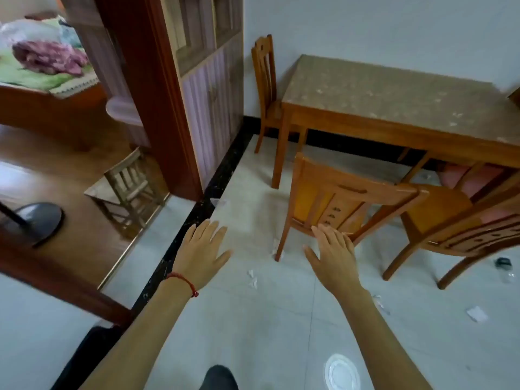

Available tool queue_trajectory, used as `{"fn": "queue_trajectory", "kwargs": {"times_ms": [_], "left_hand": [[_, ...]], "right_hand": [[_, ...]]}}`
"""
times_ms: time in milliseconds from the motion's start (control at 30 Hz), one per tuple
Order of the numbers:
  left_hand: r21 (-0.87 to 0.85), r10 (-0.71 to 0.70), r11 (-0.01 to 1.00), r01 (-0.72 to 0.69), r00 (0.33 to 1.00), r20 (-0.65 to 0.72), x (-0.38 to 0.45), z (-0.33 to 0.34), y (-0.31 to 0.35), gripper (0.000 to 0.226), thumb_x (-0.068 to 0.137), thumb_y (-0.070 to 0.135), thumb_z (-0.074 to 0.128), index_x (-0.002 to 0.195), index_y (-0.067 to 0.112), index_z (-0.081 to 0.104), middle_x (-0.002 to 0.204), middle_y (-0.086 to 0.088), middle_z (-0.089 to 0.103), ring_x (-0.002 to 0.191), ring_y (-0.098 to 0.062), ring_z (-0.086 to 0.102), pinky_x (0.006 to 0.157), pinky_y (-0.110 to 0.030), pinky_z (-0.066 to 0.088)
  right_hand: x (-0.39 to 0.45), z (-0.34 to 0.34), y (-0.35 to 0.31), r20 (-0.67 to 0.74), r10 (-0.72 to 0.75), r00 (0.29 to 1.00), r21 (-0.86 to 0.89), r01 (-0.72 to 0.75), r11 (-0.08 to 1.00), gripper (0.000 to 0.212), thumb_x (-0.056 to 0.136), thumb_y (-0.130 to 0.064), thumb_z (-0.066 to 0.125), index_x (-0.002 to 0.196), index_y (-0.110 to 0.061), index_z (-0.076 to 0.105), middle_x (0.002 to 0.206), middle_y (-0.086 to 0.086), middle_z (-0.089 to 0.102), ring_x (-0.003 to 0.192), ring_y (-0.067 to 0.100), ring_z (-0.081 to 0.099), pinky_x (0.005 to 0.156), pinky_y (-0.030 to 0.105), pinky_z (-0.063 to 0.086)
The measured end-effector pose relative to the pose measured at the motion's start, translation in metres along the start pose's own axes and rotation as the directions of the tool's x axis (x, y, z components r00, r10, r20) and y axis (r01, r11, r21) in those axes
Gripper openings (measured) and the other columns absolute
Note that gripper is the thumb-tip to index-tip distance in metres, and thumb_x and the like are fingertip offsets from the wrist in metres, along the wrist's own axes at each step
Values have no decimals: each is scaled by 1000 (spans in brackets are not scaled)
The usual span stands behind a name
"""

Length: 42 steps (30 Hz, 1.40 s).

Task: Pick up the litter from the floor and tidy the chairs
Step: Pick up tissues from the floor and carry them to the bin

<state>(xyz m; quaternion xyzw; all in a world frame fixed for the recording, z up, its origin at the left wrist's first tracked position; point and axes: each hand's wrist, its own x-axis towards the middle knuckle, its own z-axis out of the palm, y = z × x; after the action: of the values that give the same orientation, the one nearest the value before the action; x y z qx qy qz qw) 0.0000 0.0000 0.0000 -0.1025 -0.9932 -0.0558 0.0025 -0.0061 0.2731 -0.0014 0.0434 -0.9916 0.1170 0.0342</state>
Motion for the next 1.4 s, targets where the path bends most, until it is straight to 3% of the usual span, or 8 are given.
{"fn": "queue_trajectory", "kwargs": {"times_ms": [100, 200, 267, 700, 933, 1233, 1400], "left_hand": [[-23, -38, 999, 38, 999, -2, -6, 14, -6, 55, 93, 46, 39, 133, 9, 44, 139, -14, 44, 132, -28, 35, 110, -44, 24], [-60, -54, 997, 57, 997, 52, -3, 22, -14, 80, 92, 57, 5, 120, 3, 58, 122, -19, 59, 116, -34, 53, 97, -51, 41], [-68, -72, 995, 78, 994, 83, 10, 22, -26, 87, 90, 58, -2, 116, 2, 60, 118, -19, 62, 111, -35, 57, 93, -52, 45], [-109, -51, 991, 84, 960, 276, 170, 76, -145, 79, 94, 54, 3, 117, 3, 59, 119, -18, 62, 112, -35, 56, 92, -52, 45], [-121, -21, 990, 65, 944, 330, 232, 136, -178, 73, 94, 52, 7, 123, 4, 54, 126, -17, 57, 119, -35, 50, 99, -51, 39], [-129, -40, 987, 92, 934, 356, 266, 260, -201, 68, 95, 49, 16, 121, 0, 55, 125, -20, 57, 118, -37, 51, 99, -51, 39], [-160, -92, 974, 161, 924, 371, 272, 358, -212, 69, 94, 50, 16, 122, -1, 54, 126, -22, 56, 120, -38, 48, 100, -50, 36]], "right_hand": [[0, 18, -2, 24, 5, 1000, 3, -5, 1000, 47, 94, -42, 41, 131, -13, 43, 137, 6, 46, 129, 23, 37, 110, 36, 21], [11, 36, -9, 70, 7, 998, 23, -9, 1000, 48, 93, -42, 41, 131, -13, 43, 137, 6, 47, 128, 24, 38, 109, 37, 23], [30, 46, -14, 59, 5, 998, 45, -8, 999, 47, 93, -40, 44, 130, -11, 45, 135, 8, 49, 127, 25, 40, 108, 38, 25], [181, 127, -67, 156, 169, 973, 201, -199, 959, 40, 89, -28, 57, 125, -11, 52, 127, 9, 57, 119, 26, 50, 100, 35, 33], [232, 188, -61, 249, 241, 938, 206, -295, 933, 41, 91, -30, 52, 128, -13, 48, 132, 7, 52, 123, 22, 45, 103, 31, 30], [274, 333, -31, 403, 194, 894, 197, -292, 936, 40, 91, -29, 51, 128, -15, 48, 132, 4, 53, 123, 20, 45, 102, 32, 31], [276, 445, -5, 537, 159, 828, 156, -283, 946, 43, 93, -32, 47, 132, -15, 43, 136, 2, 48, 126, 19, 41, 103, 31, 30]]}}
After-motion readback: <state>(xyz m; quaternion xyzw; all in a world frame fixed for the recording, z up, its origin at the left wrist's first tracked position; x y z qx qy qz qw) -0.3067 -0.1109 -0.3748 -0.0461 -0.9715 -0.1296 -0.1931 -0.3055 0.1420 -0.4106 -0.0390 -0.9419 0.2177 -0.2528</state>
